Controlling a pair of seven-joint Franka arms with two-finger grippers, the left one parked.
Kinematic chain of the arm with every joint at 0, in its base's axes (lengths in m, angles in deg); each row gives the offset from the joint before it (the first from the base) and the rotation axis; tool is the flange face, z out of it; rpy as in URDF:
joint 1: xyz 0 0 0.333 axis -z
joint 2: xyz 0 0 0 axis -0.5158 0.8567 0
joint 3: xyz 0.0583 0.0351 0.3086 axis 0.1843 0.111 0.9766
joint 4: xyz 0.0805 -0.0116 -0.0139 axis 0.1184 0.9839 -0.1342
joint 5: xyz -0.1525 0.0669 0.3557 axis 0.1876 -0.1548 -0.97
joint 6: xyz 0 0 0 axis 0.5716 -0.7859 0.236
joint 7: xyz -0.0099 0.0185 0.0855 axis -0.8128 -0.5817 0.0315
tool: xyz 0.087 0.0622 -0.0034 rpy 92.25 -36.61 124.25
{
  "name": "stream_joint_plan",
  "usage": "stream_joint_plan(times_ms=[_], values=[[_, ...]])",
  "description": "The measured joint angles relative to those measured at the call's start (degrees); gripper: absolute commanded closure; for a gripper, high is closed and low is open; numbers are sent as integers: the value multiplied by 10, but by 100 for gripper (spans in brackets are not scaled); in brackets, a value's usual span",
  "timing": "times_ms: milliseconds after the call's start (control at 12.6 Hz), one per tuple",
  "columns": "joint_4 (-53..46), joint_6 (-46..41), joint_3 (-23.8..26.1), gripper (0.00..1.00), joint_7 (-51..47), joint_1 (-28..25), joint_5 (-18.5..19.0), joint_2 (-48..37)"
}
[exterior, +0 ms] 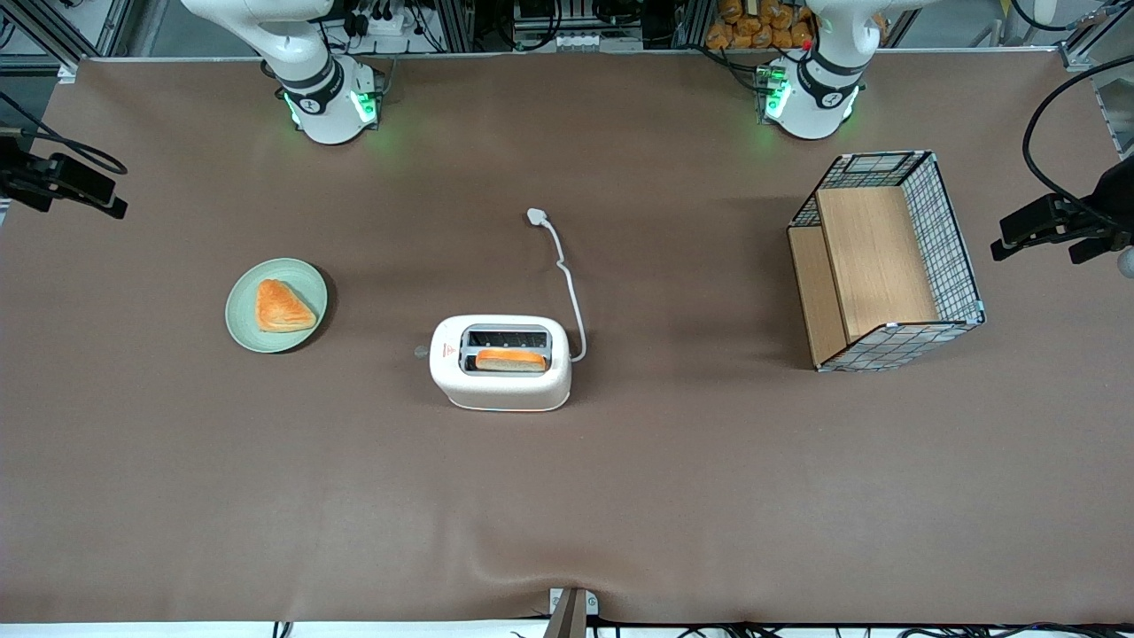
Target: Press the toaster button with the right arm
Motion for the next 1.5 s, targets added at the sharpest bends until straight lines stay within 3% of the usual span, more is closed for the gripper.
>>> stream_joint_plan(times_ms=[1503], values=[[-27,2,1,0,44,0,1,18]])
